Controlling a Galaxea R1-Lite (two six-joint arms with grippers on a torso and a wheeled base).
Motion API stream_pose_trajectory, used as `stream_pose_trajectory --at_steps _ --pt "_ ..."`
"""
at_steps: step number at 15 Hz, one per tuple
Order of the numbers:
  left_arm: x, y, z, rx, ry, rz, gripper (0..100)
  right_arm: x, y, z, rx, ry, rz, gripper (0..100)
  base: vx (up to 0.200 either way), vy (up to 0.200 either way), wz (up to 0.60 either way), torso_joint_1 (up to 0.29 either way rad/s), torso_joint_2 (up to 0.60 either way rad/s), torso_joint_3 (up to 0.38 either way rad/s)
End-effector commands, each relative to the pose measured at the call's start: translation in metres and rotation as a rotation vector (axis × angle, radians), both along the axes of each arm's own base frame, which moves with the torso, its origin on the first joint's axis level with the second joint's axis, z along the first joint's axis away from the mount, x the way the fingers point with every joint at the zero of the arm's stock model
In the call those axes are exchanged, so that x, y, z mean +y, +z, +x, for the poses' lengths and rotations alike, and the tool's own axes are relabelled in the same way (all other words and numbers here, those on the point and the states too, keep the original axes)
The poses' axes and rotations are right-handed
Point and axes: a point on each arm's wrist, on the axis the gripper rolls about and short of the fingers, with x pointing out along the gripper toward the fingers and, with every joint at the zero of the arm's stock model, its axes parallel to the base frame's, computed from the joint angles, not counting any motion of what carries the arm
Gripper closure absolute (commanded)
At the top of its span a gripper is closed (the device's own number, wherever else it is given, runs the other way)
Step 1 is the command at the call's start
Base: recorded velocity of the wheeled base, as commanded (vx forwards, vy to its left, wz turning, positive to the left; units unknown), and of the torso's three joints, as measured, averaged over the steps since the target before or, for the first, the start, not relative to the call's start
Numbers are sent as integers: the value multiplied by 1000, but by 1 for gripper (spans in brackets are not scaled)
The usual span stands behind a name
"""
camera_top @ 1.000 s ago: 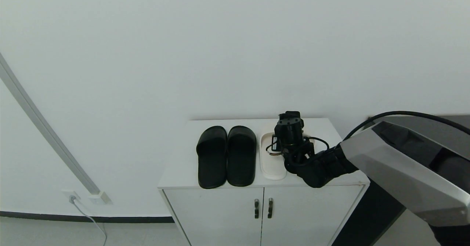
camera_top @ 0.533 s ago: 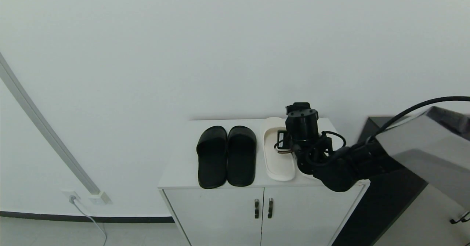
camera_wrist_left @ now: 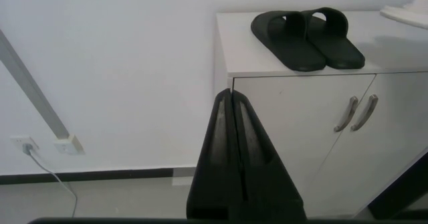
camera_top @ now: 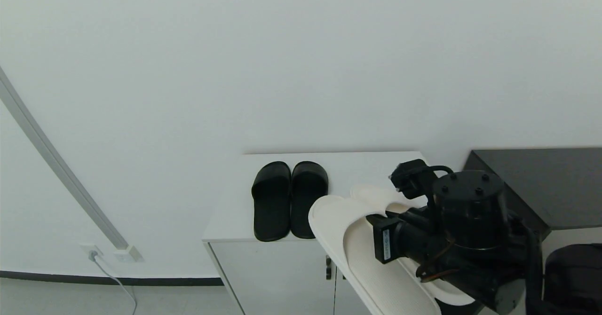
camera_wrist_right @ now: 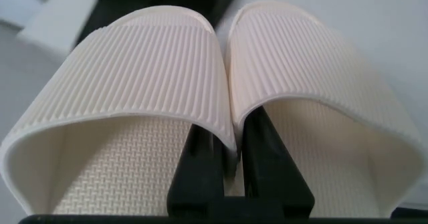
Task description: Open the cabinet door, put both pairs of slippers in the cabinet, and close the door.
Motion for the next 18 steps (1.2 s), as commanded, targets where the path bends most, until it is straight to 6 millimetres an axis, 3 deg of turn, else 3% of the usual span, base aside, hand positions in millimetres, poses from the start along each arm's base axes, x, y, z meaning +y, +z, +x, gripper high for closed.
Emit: stream_pose_trajectory --at_steps 1,4,13,18 --pt "0 0 0 1 -2 1 100 -10 10 -15 -19 21 28 100 0 0 0 0 0 0" --pt "0 0 0 1 -2 1 100 -10 10 -15 -19 21 28 100 0 0 0 0 0 0" --pt "0 0 0 1 0 -2 100 -11 8 -16 -14 21 17 100 -200 0 0 1 2 3" --pt "0 0 0 1 -2 -2 100 -16 1 -16 -2 10 -9 100 0 0 0 0 0 0"
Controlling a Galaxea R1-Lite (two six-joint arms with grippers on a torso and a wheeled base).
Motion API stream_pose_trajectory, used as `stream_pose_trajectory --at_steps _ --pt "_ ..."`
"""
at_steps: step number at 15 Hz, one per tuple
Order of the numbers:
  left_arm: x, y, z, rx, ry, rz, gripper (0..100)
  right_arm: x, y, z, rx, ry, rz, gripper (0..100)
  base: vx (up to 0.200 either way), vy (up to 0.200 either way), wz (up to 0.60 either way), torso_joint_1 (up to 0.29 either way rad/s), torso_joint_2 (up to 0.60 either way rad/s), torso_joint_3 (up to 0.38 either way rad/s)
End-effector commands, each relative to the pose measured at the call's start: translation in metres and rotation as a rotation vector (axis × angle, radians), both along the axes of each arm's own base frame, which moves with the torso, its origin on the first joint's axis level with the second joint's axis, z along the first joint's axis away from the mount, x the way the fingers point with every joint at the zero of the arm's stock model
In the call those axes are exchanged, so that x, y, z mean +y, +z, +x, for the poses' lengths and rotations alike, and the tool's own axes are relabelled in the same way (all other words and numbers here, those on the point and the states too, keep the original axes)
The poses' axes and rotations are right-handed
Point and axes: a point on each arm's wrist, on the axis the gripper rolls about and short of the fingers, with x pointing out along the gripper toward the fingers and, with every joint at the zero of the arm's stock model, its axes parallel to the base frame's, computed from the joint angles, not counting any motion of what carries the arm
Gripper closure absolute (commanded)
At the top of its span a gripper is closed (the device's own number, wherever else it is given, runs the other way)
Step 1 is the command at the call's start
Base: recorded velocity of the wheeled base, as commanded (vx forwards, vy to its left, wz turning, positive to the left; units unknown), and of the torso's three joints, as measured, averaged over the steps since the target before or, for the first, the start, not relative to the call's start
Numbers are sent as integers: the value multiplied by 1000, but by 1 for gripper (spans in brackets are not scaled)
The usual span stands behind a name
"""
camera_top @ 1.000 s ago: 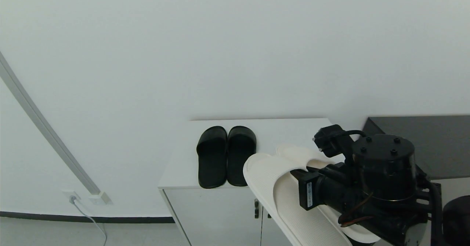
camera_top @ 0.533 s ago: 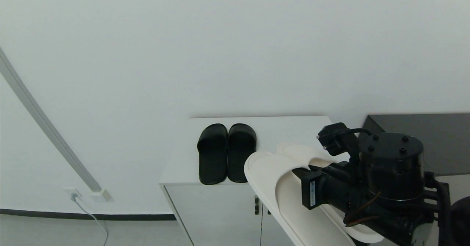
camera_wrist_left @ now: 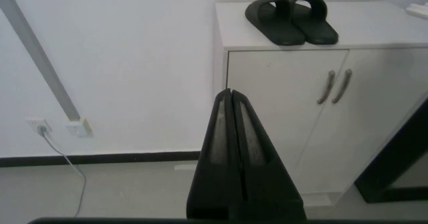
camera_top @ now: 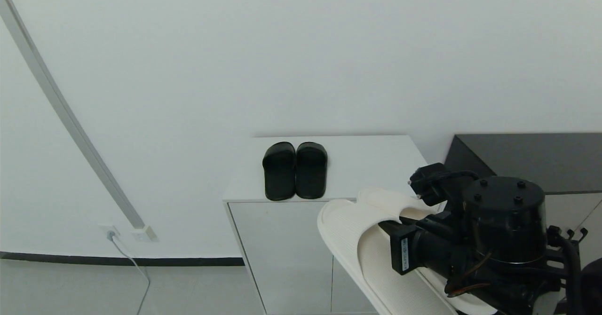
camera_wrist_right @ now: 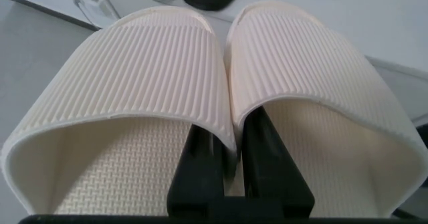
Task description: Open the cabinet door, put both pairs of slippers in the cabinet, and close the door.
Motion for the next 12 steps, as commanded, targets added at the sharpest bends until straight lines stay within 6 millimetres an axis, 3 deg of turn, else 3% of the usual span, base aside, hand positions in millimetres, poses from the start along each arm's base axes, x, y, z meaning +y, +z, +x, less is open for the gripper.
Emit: stream_pose_trajectory --at_steps 1,12 --pt "0 0 0 1 1 0 100 0 -2 0 3 0 -7 100 0 0 0 0 0 0" --pt "0 0 0 1 1 -2 100 -2 -9 -3 17 6 -35 100 0 0 0 0 0 0"
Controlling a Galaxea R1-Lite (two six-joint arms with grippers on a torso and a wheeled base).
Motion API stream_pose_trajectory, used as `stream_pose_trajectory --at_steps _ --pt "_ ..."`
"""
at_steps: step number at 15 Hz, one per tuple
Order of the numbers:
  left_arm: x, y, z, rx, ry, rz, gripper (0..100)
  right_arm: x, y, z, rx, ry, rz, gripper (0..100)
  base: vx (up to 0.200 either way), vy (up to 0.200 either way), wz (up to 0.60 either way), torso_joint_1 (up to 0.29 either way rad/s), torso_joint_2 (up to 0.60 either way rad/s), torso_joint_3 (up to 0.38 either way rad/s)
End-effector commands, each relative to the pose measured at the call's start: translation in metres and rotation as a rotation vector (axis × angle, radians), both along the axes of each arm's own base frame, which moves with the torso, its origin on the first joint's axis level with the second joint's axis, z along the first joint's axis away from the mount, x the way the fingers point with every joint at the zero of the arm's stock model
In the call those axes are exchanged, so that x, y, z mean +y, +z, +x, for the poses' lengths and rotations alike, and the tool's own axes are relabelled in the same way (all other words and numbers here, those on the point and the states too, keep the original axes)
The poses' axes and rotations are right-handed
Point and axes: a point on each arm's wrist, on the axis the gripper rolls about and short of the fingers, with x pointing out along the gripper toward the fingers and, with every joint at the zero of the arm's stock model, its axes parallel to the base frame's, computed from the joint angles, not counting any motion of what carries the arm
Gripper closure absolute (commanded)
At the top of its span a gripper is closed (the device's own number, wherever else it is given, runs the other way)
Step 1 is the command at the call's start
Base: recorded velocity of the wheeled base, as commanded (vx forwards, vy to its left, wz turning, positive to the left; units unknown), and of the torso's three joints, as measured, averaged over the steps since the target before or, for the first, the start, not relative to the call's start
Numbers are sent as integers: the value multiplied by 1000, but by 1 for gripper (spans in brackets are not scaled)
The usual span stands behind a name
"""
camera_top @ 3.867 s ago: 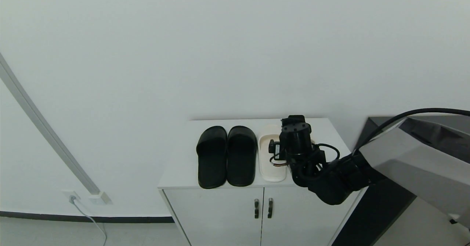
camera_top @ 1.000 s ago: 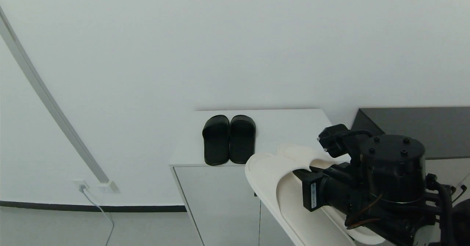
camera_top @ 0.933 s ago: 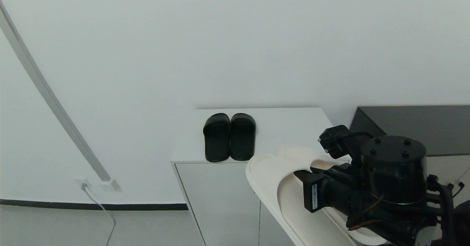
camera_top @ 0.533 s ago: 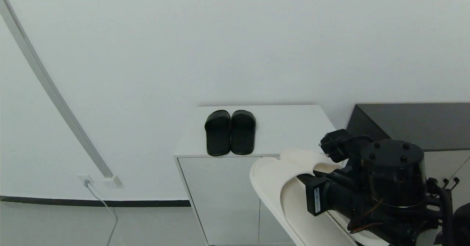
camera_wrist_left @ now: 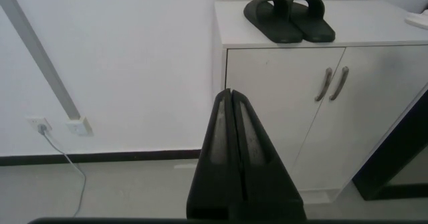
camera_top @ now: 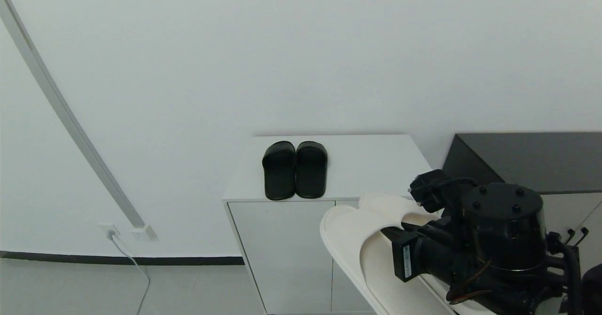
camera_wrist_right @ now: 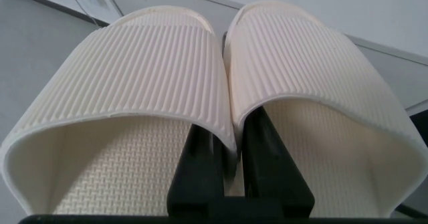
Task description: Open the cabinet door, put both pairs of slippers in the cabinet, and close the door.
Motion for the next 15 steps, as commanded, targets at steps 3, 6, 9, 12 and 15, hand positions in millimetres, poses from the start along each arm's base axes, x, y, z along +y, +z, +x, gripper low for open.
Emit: stream_pose_trajectory --at_steps 3,6,9,12,15 --pt "0 0 0 1 2 3 100 0 -4 -1 9 7 -15 100 0 0 0 0 0 0" --pt "0 0 0 1 2 3 100 0 -5 -2 9 9 -18 100 0 0 0 -27 43 32" --pt "0 0 0 1 -1 3 100 0 -6 -3 12 13 -21 100 0 0 0 -147 323 172" --pt "0 0 0 1 1 2 0 1 -6 -5 12 18 -21 100 0 0 0 -157 344 186" --pt "0 0 0 1 2 3 0 0 -6 -5 14 20 -24 100 0 0 0 -164 359 194"
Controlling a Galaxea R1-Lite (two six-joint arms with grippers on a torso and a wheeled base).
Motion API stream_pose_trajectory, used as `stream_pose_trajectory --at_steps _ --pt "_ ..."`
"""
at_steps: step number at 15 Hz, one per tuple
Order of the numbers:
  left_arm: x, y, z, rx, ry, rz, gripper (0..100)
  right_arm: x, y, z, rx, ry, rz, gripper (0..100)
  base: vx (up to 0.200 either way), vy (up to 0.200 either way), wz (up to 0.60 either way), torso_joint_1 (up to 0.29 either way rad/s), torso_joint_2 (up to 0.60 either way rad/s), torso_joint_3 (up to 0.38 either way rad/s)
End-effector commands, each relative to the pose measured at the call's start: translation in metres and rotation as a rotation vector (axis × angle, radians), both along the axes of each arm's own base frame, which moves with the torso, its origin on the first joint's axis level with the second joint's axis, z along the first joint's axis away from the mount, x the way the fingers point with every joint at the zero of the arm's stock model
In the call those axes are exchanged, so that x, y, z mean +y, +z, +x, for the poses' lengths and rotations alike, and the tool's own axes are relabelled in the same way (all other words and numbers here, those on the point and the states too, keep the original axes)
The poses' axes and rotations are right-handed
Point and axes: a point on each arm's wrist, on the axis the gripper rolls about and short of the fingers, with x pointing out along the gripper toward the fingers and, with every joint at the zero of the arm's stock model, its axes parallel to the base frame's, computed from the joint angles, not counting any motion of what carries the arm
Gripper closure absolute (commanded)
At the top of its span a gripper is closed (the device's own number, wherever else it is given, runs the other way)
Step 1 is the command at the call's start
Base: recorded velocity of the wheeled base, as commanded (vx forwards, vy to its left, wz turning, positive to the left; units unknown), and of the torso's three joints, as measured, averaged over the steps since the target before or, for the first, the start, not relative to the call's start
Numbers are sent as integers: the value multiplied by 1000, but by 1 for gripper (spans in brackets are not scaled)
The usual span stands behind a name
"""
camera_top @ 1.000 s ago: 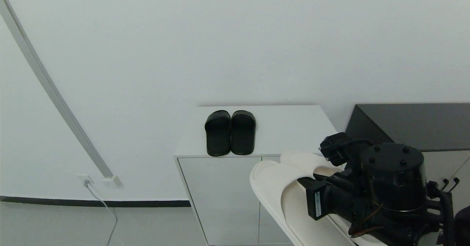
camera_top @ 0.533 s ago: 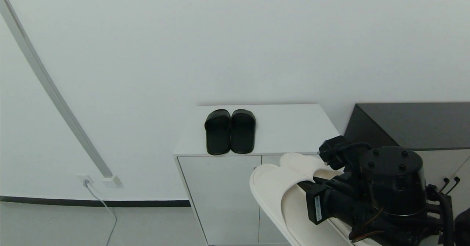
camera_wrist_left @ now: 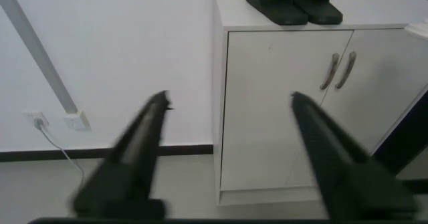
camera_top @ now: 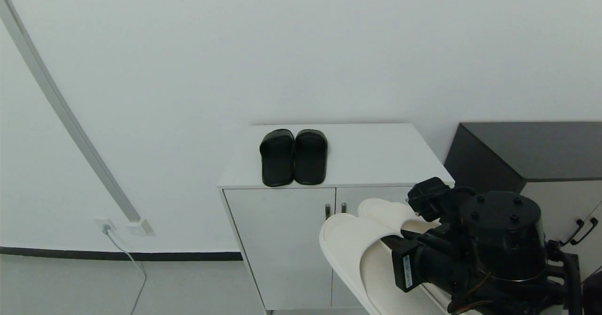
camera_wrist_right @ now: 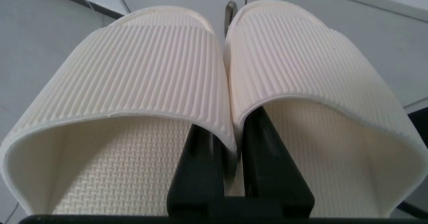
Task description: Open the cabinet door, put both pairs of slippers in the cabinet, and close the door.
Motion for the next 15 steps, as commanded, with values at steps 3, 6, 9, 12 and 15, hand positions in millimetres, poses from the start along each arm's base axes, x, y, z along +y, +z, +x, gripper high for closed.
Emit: stream_pose_trajectory --at_steps 3,6,9,12,15 --pt "0 0 0 1 0 0 0 0 0 -1 0 3 -1 100 0 0 0 -165 377 209" --pt "0 0 0 1 1 0 0 1 0 -3 0 10 -1 100 0 0 0 -194 435 248" --pt "0 0 0 1 0 0 0 1 0 -3 0 9 -1 100 0 0 0 -232 548 308" --pt "0 0 0 1 1 0 0 1 -1 -3 2 9 -3 100 0 0 0 -224 553 321" --pt "0 0 0 1 1 0 0 2 -1 -3 1 12 -2 100 0 0 0 -212 530 320"
